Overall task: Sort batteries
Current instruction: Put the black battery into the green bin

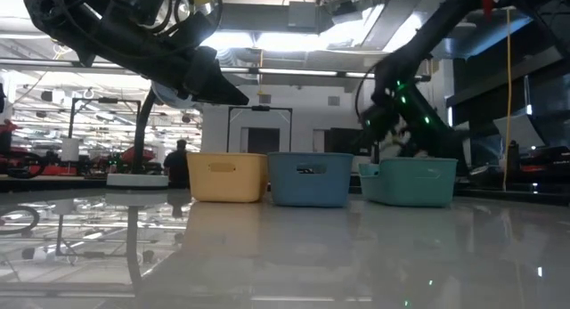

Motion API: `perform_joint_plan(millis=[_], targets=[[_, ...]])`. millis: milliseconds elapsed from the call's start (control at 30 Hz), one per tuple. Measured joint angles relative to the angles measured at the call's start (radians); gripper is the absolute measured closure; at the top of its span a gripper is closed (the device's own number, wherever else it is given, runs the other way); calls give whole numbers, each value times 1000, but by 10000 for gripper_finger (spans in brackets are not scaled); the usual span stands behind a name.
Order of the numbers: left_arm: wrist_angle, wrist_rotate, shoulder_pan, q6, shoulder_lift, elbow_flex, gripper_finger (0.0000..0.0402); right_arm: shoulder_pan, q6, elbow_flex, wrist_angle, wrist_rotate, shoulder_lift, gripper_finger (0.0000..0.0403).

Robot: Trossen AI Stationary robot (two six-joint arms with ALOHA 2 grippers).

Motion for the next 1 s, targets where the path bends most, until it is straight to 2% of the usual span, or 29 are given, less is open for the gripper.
perform_joint_plan(millis=[167,433,533,733,1000], targets=[[0,0,0,0,0,0,245,1,40,75,-31,-136,-82,383],[1,0,0,0,0,0,245,96,51,92,43,-557,-217,373],[3,0,0,0,0,0,245,170,50,92,101,-663,-243,373],[10,0,0,0,0,0,245,324,68,83,158,-670,-247,372],[9,0,0,0,0,0,245,453,152,68,202,-591,-247,350]])
